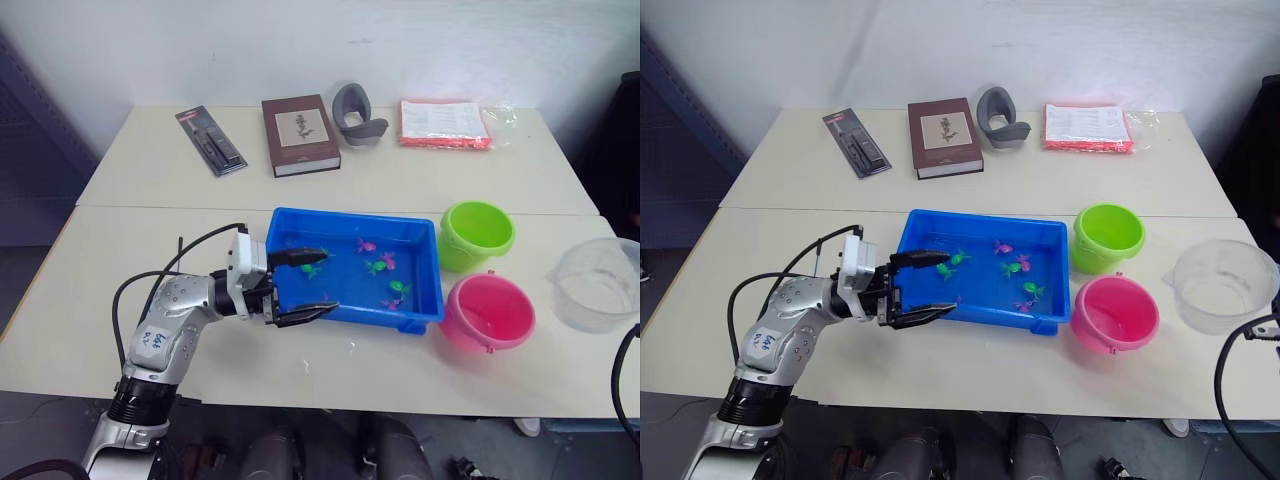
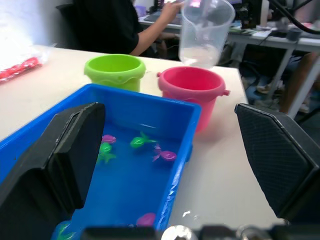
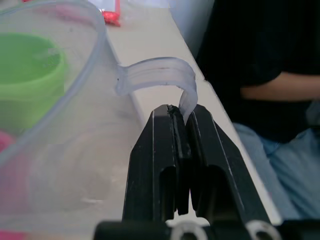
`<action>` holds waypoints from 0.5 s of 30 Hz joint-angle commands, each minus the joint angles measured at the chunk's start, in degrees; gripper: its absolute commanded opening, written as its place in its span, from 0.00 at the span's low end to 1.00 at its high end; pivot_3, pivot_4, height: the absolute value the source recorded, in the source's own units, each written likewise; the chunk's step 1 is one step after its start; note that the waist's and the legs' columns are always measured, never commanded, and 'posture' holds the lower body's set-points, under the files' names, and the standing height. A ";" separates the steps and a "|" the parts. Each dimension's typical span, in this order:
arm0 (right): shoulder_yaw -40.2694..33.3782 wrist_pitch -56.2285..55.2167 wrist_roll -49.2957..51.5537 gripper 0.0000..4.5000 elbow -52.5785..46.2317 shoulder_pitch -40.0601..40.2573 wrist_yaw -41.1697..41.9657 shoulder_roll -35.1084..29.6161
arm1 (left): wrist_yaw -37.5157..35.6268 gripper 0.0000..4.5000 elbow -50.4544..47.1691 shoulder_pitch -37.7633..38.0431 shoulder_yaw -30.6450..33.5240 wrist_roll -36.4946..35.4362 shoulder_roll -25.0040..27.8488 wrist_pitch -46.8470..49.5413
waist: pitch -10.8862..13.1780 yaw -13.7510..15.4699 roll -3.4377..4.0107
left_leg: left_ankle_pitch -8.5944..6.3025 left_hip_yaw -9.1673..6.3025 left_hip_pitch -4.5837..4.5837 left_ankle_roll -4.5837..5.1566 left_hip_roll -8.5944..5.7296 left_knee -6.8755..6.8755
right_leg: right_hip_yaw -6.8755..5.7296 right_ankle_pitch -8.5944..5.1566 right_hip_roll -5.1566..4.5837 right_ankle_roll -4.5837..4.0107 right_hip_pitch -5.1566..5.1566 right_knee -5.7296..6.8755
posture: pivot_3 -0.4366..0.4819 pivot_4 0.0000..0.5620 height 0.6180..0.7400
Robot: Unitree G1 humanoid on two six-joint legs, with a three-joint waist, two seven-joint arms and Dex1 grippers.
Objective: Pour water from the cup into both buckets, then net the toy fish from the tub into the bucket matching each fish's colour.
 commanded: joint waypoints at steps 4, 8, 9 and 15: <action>0.17 -1.64 -14.24 0.01 -7.44 3.02 0.04 -2.25 | -2.99 1.00 0.37 -2.63 -1.40 -2.03 -1.60 1.15 | -0.01 0.20 -0.13 | 0.00 0.00 -0.02 -0.01 -0.04 0.00 | 0.01 0.00 0.02 0.01 0.00 -0.02 | 0.48 0.27 1.00; 2.14 -3.96 -21.82 0.01 -8.12 3.13 1.17 -2.92 | -3.75 1.00 1.76 -3.97 -1.78 -1.62 -2.44 1.07 | -0.01 0.06 -0.15 | 0.00 0.01 -0.02 0.00 -0.06 0.01 | 0.04 0.03 0.05 0.05 0.00 -0.06 | 0.48 0.27 1.00; 3.18 -5.51 -24.12 0.01 -7.79 3.28 1.38 -2.93 | -3.94 1.00 2.04 -4.24 -1.84 -1.64 -2.69 1.01 | -0.01 0.04 -0.14 | 0.00 0.01 -0.02 0.00 -0.05 0.01 | 0.04 0.03 0.08 0.05 0.00 -0.06 | 0.48 0.27 1.00; 6.98 -12.44 -33.75 0.01 -5.05 2.56 2.69 -2.57 | -4.48 1.00 2.35 -4.82 -1.73 -1.89 -3.66 1.37 | 0.00 0.04 -0.15 | 0.01 0.03 0.00 -0.02 -0.05 0.01 | 0.07 0.03 0.13 0.05 0.00 -0.06 | 0.48 0.27 1.00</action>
